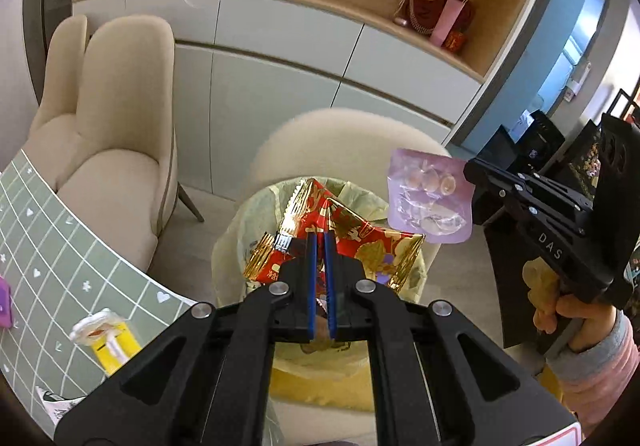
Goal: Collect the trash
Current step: 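Carry the red wrapper in the left tool while the right tool carries the purple wrapper to the bin, then open the right tool over the bin to drop the purple wrapper, then open the left tool over the bin to drop the red wrapper, then move the left tool back to the table and grasp the yellow Nabati bag, then grasp the pink-and-yellow chips bag with the right tool while the left tool holds the Nabati bag, then carry the Nabati bag in the left tool while the right tool carries the chips bag to the bin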
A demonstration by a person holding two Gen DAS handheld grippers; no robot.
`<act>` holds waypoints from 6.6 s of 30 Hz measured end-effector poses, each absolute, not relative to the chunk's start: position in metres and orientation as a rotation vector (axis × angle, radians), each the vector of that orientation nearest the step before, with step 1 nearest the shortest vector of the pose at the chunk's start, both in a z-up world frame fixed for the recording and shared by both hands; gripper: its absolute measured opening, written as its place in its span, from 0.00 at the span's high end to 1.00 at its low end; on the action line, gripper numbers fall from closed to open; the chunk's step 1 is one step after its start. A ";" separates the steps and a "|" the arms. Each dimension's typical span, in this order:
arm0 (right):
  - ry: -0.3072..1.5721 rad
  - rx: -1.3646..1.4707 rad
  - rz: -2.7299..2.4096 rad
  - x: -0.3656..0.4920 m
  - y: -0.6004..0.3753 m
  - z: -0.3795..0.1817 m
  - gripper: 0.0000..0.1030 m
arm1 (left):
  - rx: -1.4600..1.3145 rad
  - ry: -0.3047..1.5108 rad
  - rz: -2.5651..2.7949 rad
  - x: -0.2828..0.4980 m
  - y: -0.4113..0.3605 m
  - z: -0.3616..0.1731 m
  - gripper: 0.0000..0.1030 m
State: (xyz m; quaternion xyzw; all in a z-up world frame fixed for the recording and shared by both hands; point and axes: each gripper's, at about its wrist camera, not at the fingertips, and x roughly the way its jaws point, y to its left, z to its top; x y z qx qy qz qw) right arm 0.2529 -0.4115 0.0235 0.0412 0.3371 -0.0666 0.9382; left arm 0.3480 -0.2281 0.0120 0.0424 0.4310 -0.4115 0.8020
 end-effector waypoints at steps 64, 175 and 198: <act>0.745 0.272 -0.197 0.222 -0.325 -0.019 0.66 | 0.104 0.957 -0.684 0.328 -0.119 -0.011 0.71; 0.830 0.048 0.081 0.230 -0.169 0.003 0.88 | -0.074 0.963 -0.582 0.276 0.060 -0.011 0.88; 0.926 0.092 0.088 0.305 -0.368 -0.036 0.88 | -0.169 1.060 -0.560 0.330 -0.153 -0.030 0.88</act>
